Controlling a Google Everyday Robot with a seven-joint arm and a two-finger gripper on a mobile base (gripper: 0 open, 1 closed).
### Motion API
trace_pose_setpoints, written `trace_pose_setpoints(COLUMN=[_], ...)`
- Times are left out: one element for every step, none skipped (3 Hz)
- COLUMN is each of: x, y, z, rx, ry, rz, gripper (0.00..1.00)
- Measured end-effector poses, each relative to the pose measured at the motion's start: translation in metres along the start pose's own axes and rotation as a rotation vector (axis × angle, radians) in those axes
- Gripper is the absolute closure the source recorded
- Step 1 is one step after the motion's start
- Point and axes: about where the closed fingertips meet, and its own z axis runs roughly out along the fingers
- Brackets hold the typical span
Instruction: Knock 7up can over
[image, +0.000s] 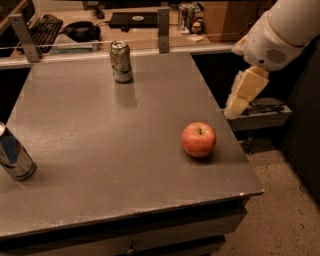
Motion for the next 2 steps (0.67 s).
trace_pose_setpoints(x=[-0.053, -0.107], y=[-0.058, -0.1], z=[0.046, 0.086], rx=[0.002, 0.009], ry=[-0.135, -0.28], rz=[0.003, 0.055], gripper=[0.0, 0.0])
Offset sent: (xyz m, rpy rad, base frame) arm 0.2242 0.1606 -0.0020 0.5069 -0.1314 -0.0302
